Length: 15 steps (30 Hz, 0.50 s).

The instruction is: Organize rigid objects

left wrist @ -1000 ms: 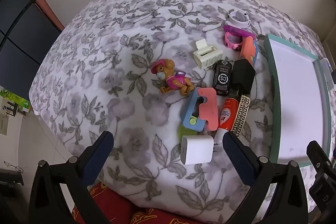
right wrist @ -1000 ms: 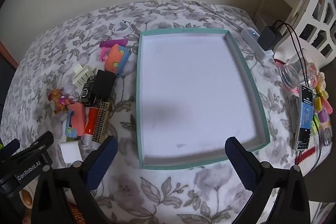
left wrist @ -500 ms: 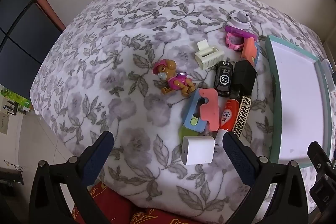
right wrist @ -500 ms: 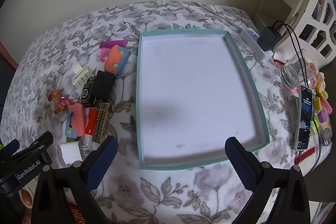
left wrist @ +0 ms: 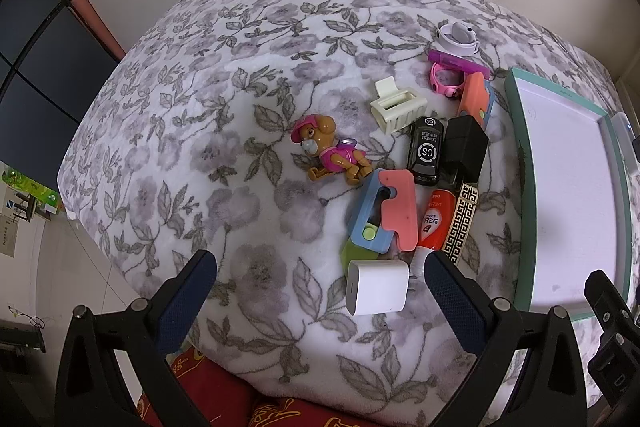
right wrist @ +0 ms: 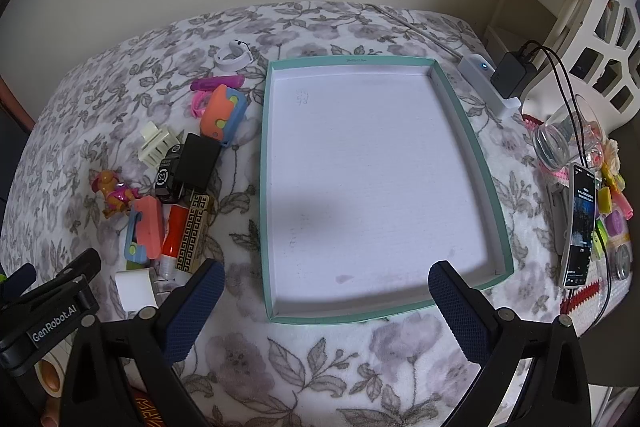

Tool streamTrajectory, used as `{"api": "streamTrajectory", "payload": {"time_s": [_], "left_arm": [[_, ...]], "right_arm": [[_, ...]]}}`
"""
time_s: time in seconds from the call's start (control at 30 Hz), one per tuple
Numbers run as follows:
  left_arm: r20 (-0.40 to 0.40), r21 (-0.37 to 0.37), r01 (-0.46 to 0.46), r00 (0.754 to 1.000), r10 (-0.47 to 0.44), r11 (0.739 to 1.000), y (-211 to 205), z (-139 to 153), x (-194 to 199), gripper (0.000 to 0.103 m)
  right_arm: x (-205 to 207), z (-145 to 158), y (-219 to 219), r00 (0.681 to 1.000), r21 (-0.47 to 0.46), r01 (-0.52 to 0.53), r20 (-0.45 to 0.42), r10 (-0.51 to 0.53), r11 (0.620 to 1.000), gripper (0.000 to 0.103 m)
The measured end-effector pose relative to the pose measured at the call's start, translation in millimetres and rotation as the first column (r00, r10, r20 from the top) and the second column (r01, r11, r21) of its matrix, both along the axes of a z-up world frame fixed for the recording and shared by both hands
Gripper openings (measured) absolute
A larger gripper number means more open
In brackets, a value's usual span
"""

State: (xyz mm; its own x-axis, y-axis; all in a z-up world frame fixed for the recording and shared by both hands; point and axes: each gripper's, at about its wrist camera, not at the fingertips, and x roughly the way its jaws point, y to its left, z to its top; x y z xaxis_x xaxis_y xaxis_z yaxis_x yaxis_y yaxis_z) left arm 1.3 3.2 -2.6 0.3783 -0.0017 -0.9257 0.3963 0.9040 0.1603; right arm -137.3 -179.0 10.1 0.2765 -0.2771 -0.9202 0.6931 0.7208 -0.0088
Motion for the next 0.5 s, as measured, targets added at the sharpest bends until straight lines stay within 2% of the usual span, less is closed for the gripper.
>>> {"api": "streamTrajectory", "payload": {"time_s": [0.5], "left_arm": [[0.002,0.001,-0.002,1.000,0.002,1.000,-0.5,-0.1,-0.6,0.103]], "right_arm": [[0.7,-0.6,1.3,1.000,-0.002,0.000,-0.001,0.000,1.000,0.103]]}}
